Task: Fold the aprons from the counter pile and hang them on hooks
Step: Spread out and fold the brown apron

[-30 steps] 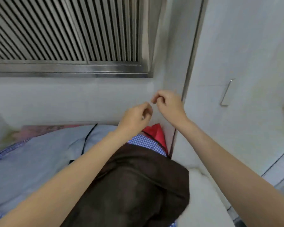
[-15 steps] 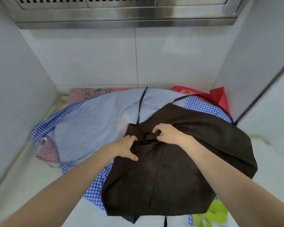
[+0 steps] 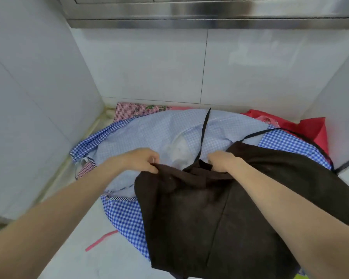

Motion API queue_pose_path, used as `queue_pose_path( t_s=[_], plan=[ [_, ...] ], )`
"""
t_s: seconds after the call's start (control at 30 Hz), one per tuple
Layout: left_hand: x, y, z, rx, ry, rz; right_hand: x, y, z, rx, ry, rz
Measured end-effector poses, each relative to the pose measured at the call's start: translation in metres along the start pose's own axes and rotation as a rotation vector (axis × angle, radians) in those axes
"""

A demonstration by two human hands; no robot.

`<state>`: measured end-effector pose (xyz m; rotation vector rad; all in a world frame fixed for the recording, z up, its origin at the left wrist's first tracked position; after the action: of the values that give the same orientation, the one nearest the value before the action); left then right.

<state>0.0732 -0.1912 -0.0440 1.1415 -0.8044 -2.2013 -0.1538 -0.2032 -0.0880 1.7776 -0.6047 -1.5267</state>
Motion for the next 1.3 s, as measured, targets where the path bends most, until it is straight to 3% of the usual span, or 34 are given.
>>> queue_pose_path(
  t_s=[0.07, 0.13, 0.2, 0.33, 0.4, 0.5, 0.57, 0.6, 0.67, 0.73, 0.8, 0.87, 0.93, 1.03, 1.07, 1.13, 1.2, 1.3],
  plan=[
    [-0.011, 0.043, -0.022, -0.067, 0.149, 0.268, -0.016, 0.043, 0.025, 0.067, -0.059, 0.098],
    [-0.026, 0.086, -0.034, -0.267, 0.216, 0.572, -0.042, 0.101, 0.056, 0.221, -0.128, 0.312],
    [-0.035, 0.123, -0.022, -0.412, 0.214, 0.769, -0.082, 0.160, 0.081, 0.429, -0.191, 0.620],
    [-0.047, 0.200, 0.072, -0.222, 0.074, 1.065, -0.205, 0.259, 0.098, 0.484, -0.156, 1.308],
    [-0.058, 0.223, 0.116, -0.343, -0.070, 1.146, -0.269, 0.282, 0.088, 0.403, -0.122, 1.541],
    [-0.076, 0.239, 0.142, -0.644, -0.247, 1.136, -0.337, 0.287, 0.068, 0.321, -0.081, 1.795],
    [-0.088, 0.238, 0.134, -0.892, -0.337, 1.128, -0.355, 0.279, 0.045, 0.277, 0.003, 1.869],
    [-0.093, 0.236, 0.123, -0.991, -0.346, 1.153, -0.353, 0.275, 0.029, 0.206, 0.066, 1.816],
    [-0.094, 0.220, 0.069, -1.071, -0.225, 1.162, -0.326, 0.252, -0.013, 0.084, 0.203, 1.453],
    [-0.090, 0.190, -0.002, -0.834, 0.097, 1.070, -0.276, 0.203, -0.061, 0.050, 0.284, 0.944],
    [-0.086, 0.153, -0.054, -0.478, 0.383, 0.850, -0.224, 0.140, -0.101, 0.062, 0.293, 0.622],
    [-0.088, 0.106, -0.061, -0.187, 0.457, 0.709, -0.175, 0.085, -0.129, 0.079, 0.262, 0.491],
    [-0.090, 0.054, -0.030, 0.112, 0.390, 0.549, -0.138, 0.043, -0.147, 0.062, 0.198, 0.412],
    [-0.089, -0.022, 0.021, 0.046, 0.016, 0.266, -0.117, 0.008, -0.170, 0.083, 0.158, 0.384],
    [-0.091, -0.040, 0.028, -0.030, -0.024, 0.230, -0.113, 0.001, -0.174, 0.104, 0.154, 0.375],
    [-0.089, -0.056, 0.028, -0.081, 0.000, 0.285, -0.111, -0.008, -0.174, 0.136, 0.139, 0.350],
    [-0.088, -0.057, 0.024, 0.023, 0.033, 0.360, -0.110, -0.016, -0.162, 0.181, 0.104, 0.317],
    [-0.090, -0.047, 0.018, 0.020, -0.017, 0.395, -0.106, -0.043, -0.138, 0.232, 0.018, 0.156]
  ],
)
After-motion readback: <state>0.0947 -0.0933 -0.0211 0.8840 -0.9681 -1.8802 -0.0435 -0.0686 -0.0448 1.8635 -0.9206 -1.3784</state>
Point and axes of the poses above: each hand's wrist, its own x-axis towards the middle knuckle, its own y-axis out of the back of the hand, z = x × y, the point moved 4 cm from there along x, towards the middle knuckle, and after that the axes turned 6 degrees about -z, right-handed, at the moved point
